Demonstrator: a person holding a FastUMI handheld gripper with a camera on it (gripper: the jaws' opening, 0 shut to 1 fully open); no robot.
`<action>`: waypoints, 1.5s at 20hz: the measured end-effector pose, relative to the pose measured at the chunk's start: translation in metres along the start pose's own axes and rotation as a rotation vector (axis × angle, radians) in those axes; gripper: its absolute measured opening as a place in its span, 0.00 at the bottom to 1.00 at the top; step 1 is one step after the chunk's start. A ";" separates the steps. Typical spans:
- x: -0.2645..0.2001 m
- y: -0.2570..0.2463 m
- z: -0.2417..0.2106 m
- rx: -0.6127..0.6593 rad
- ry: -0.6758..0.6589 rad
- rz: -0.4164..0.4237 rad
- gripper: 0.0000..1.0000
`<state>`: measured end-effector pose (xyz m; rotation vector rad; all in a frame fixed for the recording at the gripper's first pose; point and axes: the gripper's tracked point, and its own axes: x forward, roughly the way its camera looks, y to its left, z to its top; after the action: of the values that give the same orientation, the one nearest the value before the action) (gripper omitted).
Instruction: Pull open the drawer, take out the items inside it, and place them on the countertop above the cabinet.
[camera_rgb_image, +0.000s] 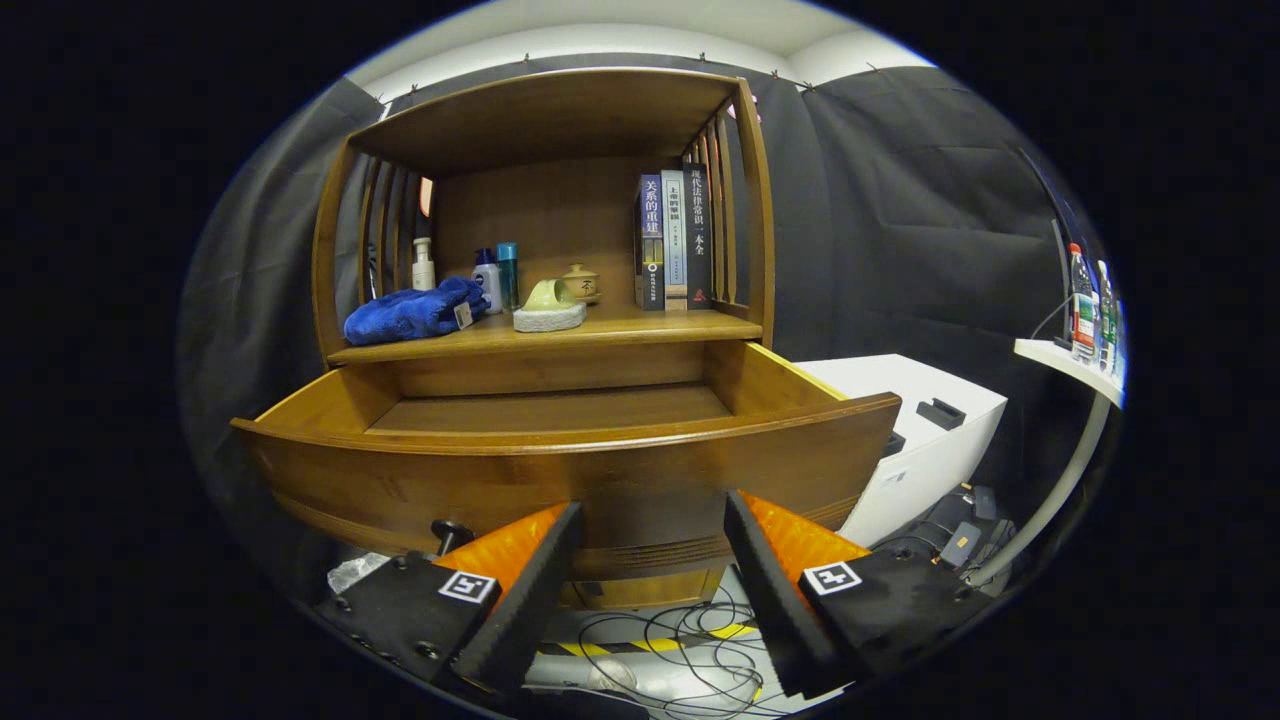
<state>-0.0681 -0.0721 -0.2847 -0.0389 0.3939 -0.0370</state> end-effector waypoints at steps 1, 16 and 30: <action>0.001 -0.001 0.002 0.008 -0.005 0.002 0.96; 0.067 0.011 0.028 0.032 0.025 -0.001 0.97; 0.137 0.020 0.041 0.013 0.070 -0.007 0.96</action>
<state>0.0748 -0.0566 -0.2999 -0.0256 0.4636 -0.0476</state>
